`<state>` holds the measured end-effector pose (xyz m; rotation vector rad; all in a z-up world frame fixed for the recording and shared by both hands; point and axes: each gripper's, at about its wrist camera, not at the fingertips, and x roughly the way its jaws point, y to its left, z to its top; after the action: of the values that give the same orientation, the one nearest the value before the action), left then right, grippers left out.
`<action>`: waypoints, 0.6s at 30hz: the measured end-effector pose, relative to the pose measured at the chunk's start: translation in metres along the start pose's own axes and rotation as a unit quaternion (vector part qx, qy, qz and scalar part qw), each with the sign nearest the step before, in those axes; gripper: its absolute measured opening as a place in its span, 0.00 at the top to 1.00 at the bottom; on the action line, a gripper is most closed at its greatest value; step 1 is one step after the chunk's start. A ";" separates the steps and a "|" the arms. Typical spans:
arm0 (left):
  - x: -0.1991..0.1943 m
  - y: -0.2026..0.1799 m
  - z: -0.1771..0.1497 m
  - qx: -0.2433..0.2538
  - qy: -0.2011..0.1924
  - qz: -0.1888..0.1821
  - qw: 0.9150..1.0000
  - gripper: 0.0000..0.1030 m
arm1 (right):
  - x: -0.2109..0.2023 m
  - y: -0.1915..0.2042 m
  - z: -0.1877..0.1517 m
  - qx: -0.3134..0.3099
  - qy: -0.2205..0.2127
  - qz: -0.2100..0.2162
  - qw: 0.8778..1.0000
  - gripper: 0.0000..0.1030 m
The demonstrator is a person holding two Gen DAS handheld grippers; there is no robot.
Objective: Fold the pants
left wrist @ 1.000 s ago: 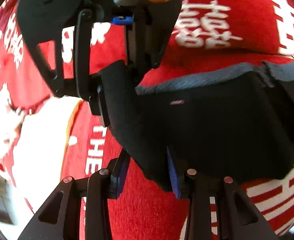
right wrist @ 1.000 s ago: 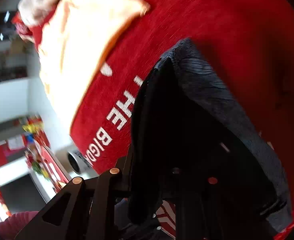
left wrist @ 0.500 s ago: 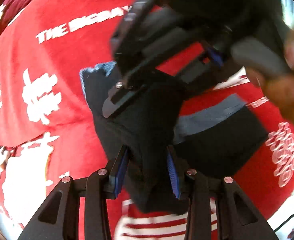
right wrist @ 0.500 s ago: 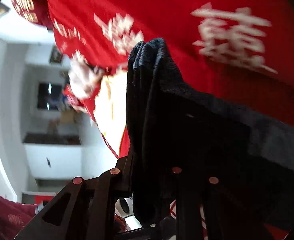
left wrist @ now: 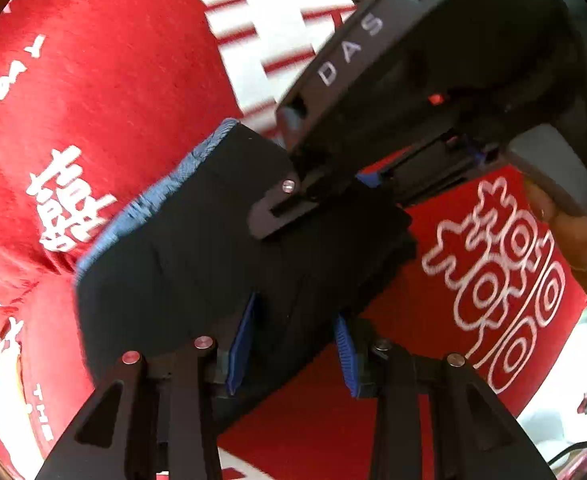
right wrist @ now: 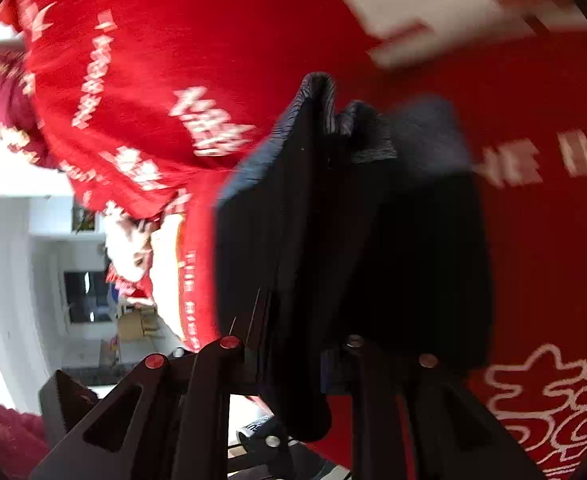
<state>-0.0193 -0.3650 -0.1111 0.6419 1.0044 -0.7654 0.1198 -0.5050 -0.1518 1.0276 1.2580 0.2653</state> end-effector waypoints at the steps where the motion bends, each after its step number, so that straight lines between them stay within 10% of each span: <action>1: 0.005 -0.002 -0.001 0.004 0.006 0.002 1.000 0.63 | -0.001 -0.010 0.000 0.010 0.000 0.000 1.000 0.79; 8: -0.008 0.011 -0.013 -0.006 0.016 -0.024 1.000 0.25 | 0.001 -0.033 -0.014 0.025 -0.011 -0.026 0.999 0.79; 18: -0.002 0.111 -0.038 -0.153 0.064 0.046 0.985 0.25 | -0.006 -0.017 -0.029 0.014 -0.044 -0.112 0.993 0.74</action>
<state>0.0513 -0.2708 -0.1107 0.4701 1.1754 -0.4794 0.0864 -0.5042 -0.1600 0.9025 1.2873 0.0300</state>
